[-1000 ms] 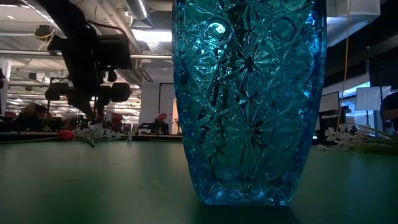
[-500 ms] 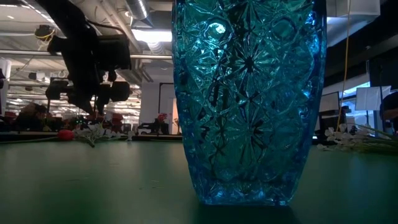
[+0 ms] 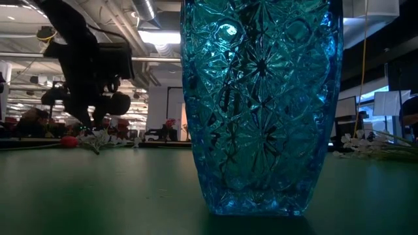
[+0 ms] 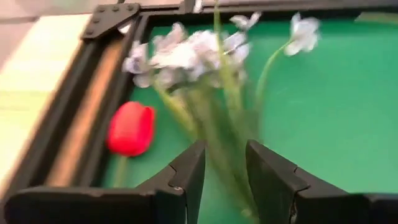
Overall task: Sort flowers into vase by color
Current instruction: Put the blue flower into the blue vase, then put the red flower into the blue vase
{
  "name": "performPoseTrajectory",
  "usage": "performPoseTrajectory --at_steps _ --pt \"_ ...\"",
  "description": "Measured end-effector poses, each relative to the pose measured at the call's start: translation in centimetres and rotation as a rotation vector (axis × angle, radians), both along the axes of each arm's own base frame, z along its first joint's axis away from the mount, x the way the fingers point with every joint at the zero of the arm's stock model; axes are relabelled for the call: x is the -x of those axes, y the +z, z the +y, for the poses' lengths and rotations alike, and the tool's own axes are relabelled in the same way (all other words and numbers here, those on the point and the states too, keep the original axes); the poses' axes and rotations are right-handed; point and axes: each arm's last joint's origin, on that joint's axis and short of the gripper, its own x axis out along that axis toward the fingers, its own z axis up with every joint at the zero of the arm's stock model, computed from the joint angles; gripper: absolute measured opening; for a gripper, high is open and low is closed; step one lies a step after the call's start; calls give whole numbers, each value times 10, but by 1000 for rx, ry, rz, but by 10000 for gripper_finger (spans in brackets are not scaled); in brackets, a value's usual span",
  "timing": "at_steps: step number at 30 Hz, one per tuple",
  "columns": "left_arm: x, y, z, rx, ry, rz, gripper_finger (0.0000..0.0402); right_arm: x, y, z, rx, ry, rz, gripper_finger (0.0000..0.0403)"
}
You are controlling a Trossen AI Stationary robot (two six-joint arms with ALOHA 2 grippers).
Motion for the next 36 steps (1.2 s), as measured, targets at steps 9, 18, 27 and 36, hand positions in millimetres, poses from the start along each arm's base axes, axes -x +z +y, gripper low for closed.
performPoseTrajectory --at_steps 9,18,27,36 --pt "24 -7 7 227 102 137 112 12 4 4 7 -25 -6 312" --pt "34 -23 28 288 193 260 112 12 3 3 15 -38 1 312" --pt "32 -39 38 332 203 298 112 13 -3 1 37 -45 42 312" --pt "33 -48 42 326 222 350 81 14 -5 0 51 -47 58 312"
